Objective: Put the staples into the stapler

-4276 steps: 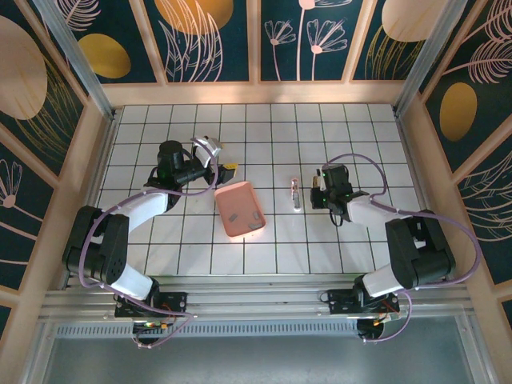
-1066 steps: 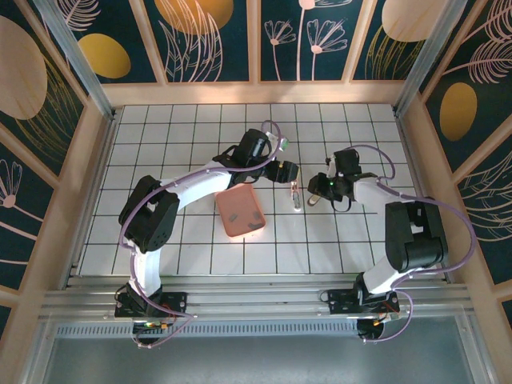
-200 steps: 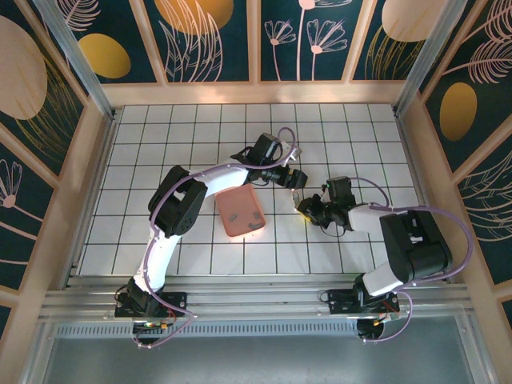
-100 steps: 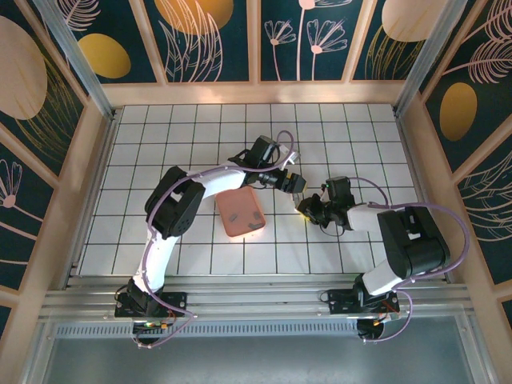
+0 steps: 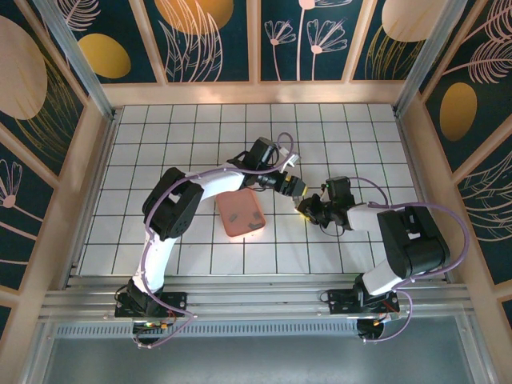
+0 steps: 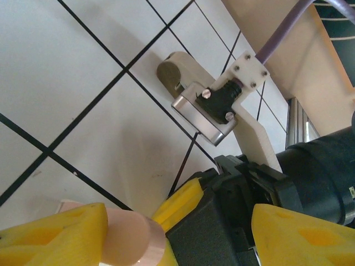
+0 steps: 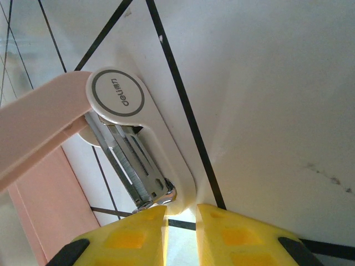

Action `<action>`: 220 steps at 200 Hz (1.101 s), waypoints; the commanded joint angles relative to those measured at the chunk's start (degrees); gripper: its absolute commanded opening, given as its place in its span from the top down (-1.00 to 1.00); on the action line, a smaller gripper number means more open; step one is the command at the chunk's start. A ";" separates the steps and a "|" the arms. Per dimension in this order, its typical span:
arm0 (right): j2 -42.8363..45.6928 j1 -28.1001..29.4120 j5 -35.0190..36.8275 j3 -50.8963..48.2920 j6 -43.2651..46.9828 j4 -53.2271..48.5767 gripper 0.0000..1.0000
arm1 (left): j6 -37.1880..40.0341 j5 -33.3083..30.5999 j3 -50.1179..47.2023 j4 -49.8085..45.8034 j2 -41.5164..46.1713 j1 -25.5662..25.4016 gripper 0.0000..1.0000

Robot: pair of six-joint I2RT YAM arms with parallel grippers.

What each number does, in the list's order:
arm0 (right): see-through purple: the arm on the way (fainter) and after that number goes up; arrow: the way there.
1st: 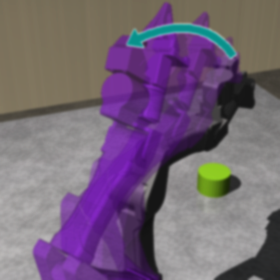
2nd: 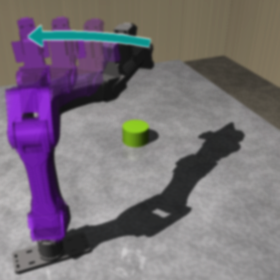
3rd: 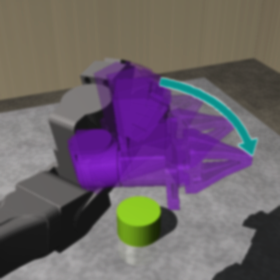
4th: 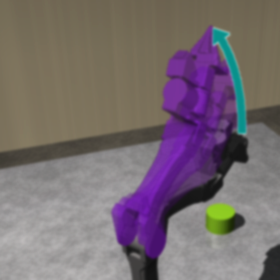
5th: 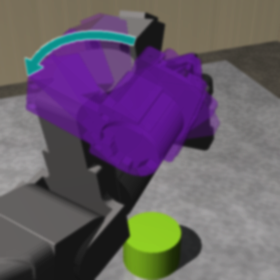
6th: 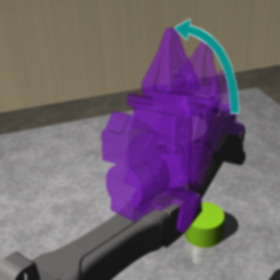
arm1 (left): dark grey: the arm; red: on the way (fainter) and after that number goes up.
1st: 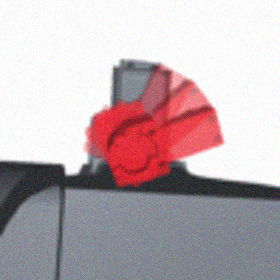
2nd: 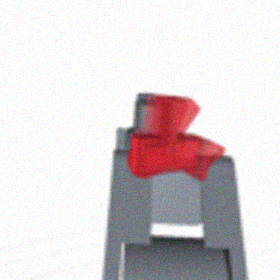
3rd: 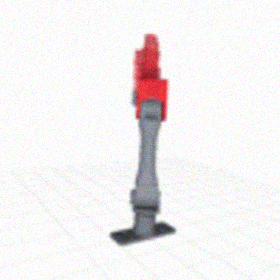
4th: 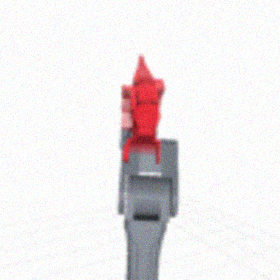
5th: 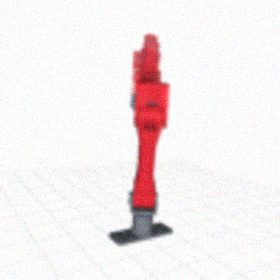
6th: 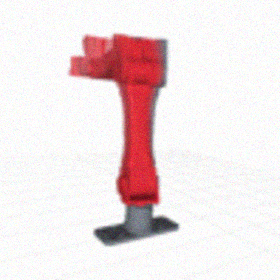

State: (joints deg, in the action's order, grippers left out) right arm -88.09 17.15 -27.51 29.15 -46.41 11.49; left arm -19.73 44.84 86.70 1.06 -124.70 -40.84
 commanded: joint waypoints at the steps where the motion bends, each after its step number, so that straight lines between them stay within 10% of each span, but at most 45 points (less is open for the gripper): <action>1: -1.65 0.22 3.78 -0.69 1.80 -0.09 0.57 | 1.41 1.92 -1.35 -0.37 2.01 -0.69 -0.37; 220: 14.24 -2.33 0.93 2.91 3.83 -9.64 0.13 | -8.37 -13.44 -11.57 8.80 12.35 2.72 -0.52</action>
State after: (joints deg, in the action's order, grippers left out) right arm -71.68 15.03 -24.40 28.53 -43.38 2.28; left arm -26.52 33.76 76.73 7.68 -115.13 -39.18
